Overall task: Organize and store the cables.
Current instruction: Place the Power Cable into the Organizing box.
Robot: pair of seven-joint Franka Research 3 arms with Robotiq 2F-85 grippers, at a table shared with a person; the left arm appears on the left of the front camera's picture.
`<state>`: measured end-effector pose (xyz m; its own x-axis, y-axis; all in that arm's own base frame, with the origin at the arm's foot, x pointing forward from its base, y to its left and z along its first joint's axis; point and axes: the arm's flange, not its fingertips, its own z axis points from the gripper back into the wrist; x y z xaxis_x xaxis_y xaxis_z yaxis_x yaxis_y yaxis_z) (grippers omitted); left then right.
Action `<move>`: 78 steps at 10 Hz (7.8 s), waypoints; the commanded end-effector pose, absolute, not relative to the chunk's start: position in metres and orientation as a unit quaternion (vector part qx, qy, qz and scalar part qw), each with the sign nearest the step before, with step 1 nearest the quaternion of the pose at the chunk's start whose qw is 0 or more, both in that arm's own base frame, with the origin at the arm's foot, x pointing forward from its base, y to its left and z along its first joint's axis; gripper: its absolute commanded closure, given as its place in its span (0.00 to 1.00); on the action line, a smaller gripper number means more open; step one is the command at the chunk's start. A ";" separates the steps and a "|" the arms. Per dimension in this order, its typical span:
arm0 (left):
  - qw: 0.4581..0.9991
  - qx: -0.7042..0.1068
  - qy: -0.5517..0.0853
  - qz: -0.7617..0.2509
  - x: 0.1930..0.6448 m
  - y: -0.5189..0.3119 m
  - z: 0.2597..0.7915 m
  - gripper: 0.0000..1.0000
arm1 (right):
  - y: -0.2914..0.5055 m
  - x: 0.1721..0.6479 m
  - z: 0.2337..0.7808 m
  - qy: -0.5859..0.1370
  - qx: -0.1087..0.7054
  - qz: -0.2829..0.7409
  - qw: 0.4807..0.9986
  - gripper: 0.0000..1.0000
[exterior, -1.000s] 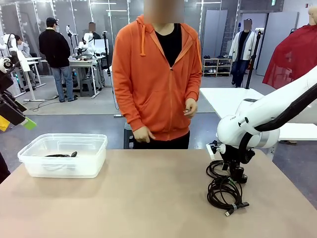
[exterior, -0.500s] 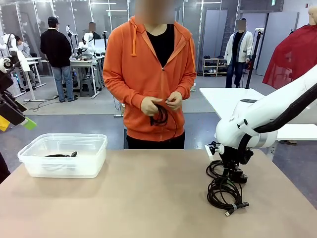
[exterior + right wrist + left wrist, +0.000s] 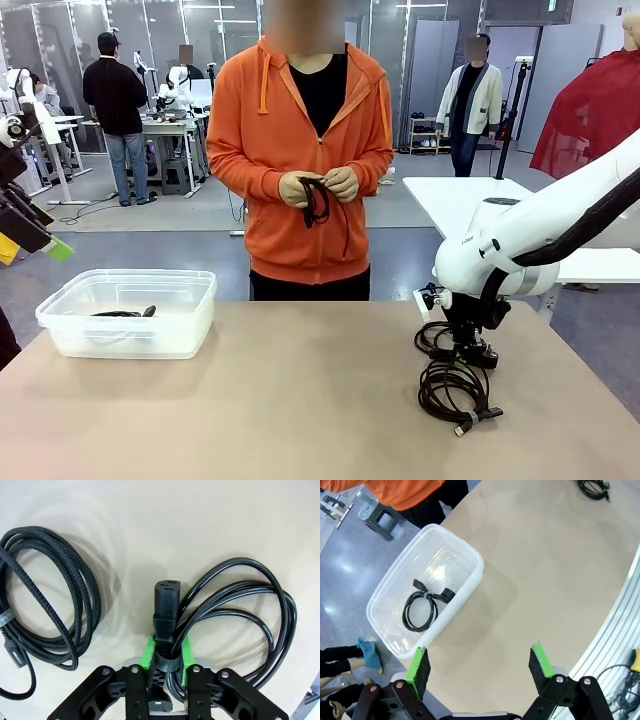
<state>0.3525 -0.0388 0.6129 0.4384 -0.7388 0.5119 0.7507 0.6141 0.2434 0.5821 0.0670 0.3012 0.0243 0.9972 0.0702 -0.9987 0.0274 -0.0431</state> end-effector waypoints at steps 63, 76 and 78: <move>0.851 -0.008 -0.297 -0.433 0.352 -0.040 0.614 0.00 | -0.043 0.414 0.549 -0.250 0.156 0.475 0.829 0.00; 0.821 0.001 -0.249 -0.514 0.390 -0.160 0.575 0.00 | -0.044 0.411 0.553 -0.248 0.151 0.467 0.835 0.00; 0.812 -0.008 -0.231 -0.535 0.393 -0.184 0.564 0.00 | -0.044 0.411 0.553 -0.248 0.151 0.467 0.835 0.00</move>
